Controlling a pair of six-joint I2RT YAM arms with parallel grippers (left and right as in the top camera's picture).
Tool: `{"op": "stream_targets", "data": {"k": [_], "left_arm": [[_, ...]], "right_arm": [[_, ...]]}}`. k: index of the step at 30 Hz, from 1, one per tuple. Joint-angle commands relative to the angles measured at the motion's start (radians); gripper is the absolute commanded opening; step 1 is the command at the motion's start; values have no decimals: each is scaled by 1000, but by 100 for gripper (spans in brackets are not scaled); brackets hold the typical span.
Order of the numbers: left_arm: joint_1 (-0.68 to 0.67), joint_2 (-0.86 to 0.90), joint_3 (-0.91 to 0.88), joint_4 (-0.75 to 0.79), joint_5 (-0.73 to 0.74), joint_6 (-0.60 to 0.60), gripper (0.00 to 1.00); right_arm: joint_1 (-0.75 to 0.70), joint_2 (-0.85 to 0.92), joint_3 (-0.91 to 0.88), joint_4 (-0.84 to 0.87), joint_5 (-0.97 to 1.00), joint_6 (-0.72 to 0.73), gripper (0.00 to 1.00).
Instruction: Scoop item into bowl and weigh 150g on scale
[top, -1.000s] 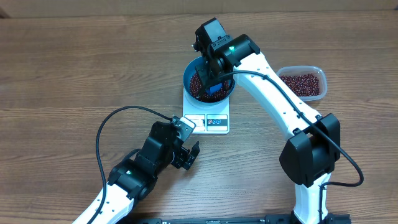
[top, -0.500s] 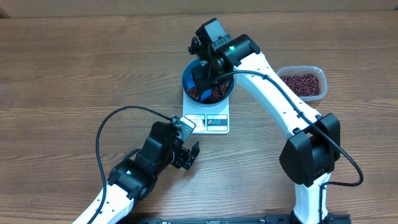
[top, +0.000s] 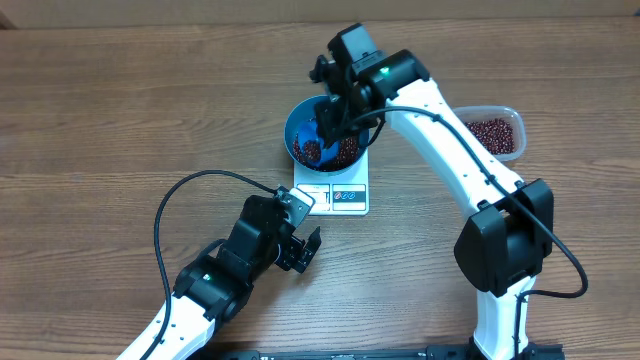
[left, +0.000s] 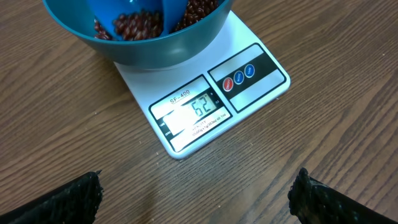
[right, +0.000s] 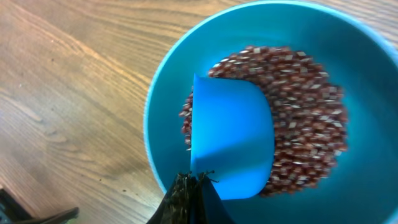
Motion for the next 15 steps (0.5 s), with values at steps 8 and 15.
{"op": "stream_targets", "data": {"k": [8,15], "left_arm": [[5,-8,-5,3,15,16,100],[5,-8,-5,3,15,16,100]], "right_arm": [[-124,5,9,3,-303,-46,4],[-173,4,9,-5,-366,-61,4]]}}
